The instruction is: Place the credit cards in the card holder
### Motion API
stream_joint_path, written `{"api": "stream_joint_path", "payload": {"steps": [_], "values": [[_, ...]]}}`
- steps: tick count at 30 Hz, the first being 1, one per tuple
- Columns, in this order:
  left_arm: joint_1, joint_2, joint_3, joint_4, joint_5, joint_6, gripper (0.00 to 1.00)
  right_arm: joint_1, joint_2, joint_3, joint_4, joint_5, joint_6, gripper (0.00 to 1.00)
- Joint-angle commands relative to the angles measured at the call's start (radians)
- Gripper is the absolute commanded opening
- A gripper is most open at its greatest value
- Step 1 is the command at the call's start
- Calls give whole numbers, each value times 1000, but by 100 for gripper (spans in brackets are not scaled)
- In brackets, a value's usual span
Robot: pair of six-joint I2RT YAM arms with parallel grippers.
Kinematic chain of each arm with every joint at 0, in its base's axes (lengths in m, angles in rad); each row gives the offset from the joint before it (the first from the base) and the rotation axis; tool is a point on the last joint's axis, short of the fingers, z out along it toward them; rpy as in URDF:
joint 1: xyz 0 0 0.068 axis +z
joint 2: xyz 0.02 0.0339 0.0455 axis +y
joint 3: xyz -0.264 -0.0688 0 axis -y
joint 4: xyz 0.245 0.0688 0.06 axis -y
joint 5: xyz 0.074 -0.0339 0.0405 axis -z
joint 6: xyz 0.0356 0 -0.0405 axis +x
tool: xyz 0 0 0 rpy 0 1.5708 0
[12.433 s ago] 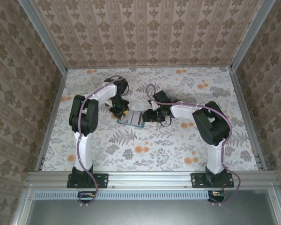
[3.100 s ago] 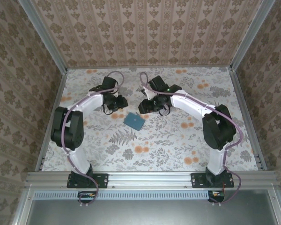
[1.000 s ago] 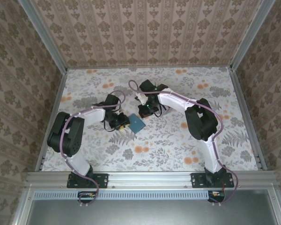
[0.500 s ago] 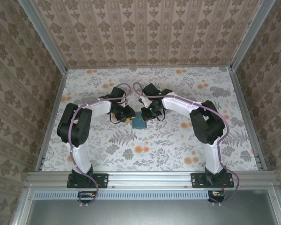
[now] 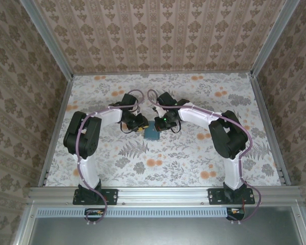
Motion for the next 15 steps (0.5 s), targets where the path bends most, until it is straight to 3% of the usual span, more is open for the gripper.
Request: {"api": "stream_joint_path", "payload": {"steps": [1, 9, 15], "values": [[-5, 11, -15, 5, 8, 20, 29, 3, -10, 21, 1, 17, 4, 6], [-48, 24, -6, 14, 10, 12, 29, 6, 36, 71, -13, -61, -12, 6], [-53, 34, -2, 13, 11, 14, 29, 6, 81, 119, -79, -34, -23, 6]]}}
